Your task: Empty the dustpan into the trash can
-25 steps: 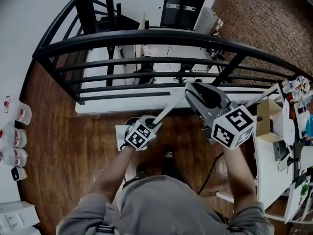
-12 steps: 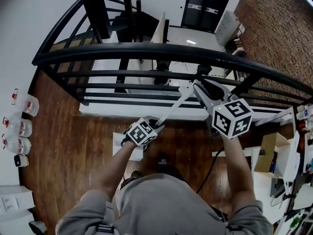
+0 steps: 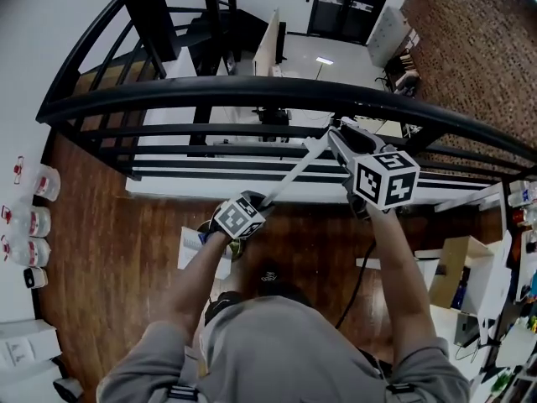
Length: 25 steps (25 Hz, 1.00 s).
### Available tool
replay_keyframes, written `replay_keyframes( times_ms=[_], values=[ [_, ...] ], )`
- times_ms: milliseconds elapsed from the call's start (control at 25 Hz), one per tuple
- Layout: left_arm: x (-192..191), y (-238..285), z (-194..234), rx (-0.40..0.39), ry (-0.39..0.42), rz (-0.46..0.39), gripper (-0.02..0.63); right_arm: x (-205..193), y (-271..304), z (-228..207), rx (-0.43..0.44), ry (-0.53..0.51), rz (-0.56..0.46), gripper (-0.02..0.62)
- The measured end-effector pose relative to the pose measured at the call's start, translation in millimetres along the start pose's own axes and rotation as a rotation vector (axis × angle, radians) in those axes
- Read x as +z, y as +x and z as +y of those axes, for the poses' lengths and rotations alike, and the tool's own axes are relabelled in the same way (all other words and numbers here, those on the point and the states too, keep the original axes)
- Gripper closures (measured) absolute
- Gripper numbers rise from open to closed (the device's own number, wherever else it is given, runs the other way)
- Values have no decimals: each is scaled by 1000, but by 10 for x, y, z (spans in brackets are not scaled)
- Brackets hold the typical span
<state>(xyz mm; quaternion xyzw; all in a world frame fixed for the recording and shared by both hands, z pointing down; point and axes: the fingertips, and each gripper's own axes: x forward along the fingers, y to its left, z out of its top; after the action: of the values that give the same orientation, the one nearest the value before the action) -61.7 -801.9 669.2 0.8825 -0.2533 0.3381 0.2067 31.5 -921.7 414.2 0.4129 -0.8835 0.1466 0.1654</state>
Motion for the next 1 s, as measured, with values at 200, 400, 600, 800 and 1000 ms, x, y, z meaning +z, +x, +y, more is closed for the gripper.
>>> replay_keyframes(
  times_ms=[200,400,600,800,1000],
  values=[
    [9,121,13,-22,-8,21,560,-61,80,-130,-14,-5,23,469],
    [62,180,54,-53,7,28,561,-16,100,-165,-41,-32,26,469],
    [73,256,-18,-73,7,52,560,-68,30,-237,-50,-26,28,469],
    [38,157,-1,-58,-1,44,560,-13,49,-108,-15,-35,16,469],
    [69,-37,-127,-32,-14,22,560,142,-77,106,57,-83,-14,474]
  ],
)
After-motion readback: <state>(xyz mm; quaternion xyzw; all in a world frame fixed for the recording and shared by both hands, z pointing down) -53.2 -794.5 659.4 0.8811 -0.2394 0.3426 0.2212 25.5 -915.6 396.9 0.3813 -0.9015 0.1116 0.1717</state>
